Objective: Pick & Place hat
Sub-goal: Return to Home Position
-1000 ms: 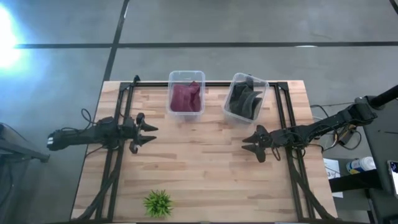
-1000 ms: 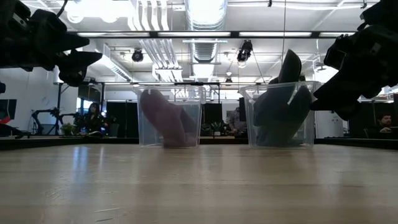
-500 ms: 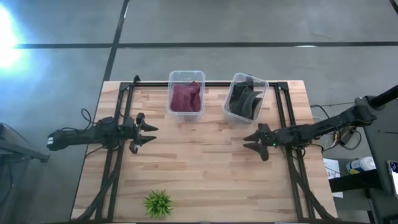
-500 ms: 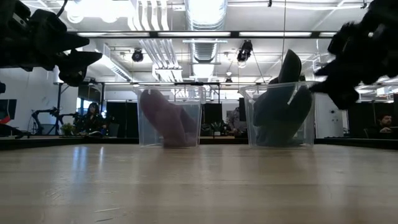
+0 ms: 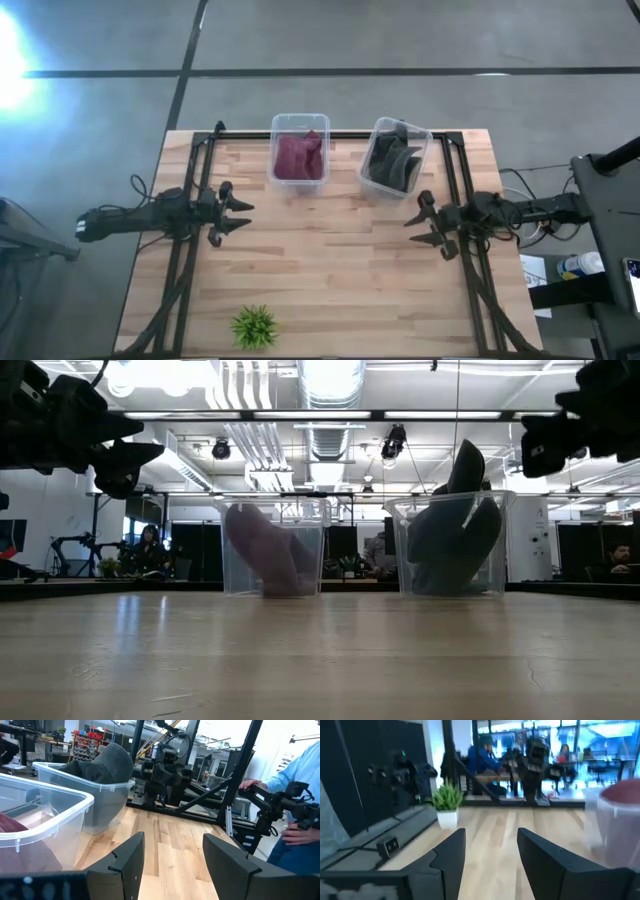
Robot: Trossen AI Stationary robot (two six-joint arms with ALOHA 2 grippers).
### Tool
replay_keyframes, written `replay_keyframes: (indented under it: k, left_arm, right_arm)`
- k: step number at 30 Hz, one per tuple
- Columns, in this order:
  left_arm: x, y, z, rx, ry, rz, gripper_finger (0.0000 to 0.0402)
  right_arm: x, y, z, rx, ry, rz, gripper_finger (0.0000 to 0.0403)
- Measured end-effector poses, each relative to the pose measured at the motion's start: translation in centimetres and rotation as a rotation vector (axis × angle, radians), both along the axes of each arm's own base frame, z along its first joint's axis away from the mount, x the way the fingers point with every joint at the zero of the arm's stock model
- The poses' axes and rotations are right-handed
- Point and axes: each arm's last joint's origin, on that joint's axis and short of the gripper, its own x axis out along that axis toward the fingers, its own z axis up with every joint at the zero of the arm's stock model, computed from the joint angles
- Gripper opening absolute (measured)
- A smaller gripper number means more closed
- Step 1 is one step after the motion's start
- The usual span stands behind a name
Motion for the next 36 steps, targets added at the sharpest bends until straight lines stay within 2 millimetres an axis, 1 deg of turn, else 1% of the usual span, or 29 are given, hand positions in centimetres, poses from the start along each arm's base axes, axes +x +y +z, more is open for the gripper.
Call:
replay_keyframes:
  k: [3,6,9,11,14,19,22,36]
  left_arm:
    - [0.0,0.0,0.0,-0.001,0.0,0.0,0.0195]
    - [0.0,0.0,0.0,-0.001,0.0,0.0,0.0195]
    - [0.0,0.0,0.0,0.0,0.0,0.0,0.0195]
    - [0.0,0.0,0.0,-0.001,0.0,0.001,0.0195]
    - [0.0,0.0,0.0,-0.001,0.0,0.0,0.0195]
    - [0.0,0.0,-0.01,-0.001,0.0,0.001,0.0195]
    - [0.0,0.0,-0.01,-0.001,0.0,0.0,0.0195]
    - [0.0,0.0,-0.01,0.0,0.0,0.0,0.0195]
  right_arm:
    - [-0.21,-0.17,-0.8,-0.006,0.054,-0.013,0.0176]
    - [-0.45,-0.31,-1.28,-0.052,0.087,-0.027,0.0176]
    - [-0.56,-0.4,-1.09,-0.124,0.046,-0.036,0.0176]
    - [-0.66,-0.43,-0.95,-0.14,0.024,-0.045,0.0176]
    - [-0.84,-0.51,-0.72,-0.08,0.011,-0.053,0.0176]
    - [-0.9,-0.51,-0.65,0.067,0.041,-0.047,0.0176]
    - [-0.89,-0.51,-0.66,0.117,0.055,-0.045,0.0176]
    - [-0.89,-0.51,-0.66,0.121,0.056,-0.044,0.0176]
